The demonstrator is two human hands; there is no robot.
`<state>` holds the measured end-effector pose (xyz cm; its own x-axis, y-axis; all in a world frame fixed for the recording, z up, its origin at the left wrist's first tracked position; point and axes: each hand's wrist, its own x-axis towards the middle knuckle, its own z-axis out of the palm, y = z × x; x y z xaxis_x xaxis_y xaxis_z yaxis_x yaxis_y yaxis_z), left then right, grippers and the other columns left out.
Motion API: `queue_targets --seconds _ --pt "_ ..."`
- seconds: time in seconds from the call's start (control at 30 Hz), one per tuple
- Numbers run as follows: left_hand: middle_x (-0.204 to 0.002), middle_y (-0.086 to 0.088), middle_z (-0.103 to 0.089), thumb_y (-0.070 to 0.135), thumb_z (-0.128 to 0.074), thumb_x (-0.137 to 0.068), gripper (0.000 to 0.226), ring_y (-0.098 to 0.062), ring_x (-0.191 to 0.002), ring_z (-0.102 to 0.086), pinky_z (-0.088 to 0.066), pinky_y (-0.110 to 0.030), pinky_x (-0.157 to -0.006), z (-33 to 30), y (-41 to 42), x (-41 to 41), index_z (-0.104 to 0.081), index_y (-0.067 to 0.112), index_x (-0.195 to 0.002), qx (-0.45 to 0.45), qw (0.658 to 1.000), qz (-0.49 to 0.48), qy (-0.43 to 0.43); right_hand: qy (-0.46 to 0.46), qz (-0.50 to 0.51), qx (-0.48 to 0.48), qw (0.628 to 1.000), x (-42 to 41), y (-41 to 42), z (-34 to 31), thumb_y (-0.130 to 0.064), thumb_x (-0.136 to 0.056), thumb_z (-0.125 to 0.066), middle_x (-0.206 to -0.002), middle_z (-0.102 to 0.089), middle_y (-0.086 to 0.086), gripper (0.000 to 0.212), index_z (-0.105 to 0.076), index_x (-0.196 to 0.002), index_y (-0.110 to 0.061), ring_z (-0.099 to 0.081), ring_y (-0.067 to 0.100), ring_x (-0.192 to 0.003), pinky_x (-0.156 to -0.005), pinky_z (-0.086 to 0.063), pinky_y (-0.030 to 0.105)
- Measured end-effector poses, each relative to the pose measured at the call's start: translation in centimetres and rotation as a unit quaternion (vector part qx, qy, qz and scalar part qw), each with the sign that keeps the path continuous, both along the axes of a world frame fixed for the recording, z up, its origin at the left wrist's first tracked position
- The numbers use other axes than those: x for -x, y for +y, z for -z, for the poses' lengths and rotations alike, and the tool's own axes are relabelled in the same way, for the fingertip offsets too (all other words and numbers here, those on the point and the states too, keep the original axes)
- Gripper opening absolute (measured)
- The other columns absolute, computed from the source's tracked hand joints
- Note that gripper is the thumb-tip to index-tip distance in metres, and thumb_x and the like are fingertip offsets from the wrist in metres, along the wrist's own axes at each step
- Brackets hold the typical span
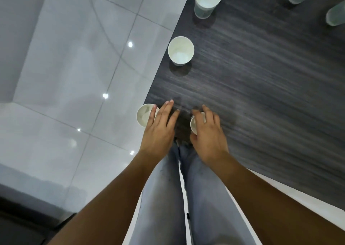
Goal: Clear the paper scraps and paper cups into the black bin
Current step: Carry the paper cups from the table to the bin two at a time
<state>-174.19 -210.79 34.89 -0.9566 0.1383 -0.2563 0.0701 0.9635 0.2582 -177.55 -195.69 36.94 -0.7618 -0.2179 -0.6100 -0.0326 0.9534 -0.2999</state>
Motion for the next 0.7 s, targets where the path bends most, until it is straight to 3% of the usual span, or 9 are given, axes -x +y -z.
queue_targets --seconds 0.3,0.7 --pt "-0.141 -0.021 -0.046 -0.007 -0.063 -0.074 0.051 -0.034 -0.133 -0.043 -0.026 -0.050 -0.112 0.5 0.4 1.1 -0.057 0.001 -0.125 -0.057 0.995 -0.045 0.068 0.032 -0.018 0.006 0.999 0.4 0.0 0.5 -0.020 -0.084 -0.068 -0.155 -0.021 0.005 0.069 -0.033 -0.144 -0.022 -0.023 0.026 -0.138 -0.107 -0.041 0.040" --pt "-0.141 -0.022 -0.045 0.001 -0.064 -0.079 0.047 -0.036 -0.132 -0.043 -0.030 -0.052 -0.111 -0.8 -1.8 -0.1 -0.057 0.002 -0.126 -0.033 0.996 -0.063 0.046 0.028 -0.031 -0.017 0.999 0.1 -0.2 0.1 -0.021 -0.084 -0.068 -0.155 -0.021 0.005 0.070 -0.032 -0.145 -0.022 -0.022 0.026 -0.139 -0.104 -0.042 0.040"
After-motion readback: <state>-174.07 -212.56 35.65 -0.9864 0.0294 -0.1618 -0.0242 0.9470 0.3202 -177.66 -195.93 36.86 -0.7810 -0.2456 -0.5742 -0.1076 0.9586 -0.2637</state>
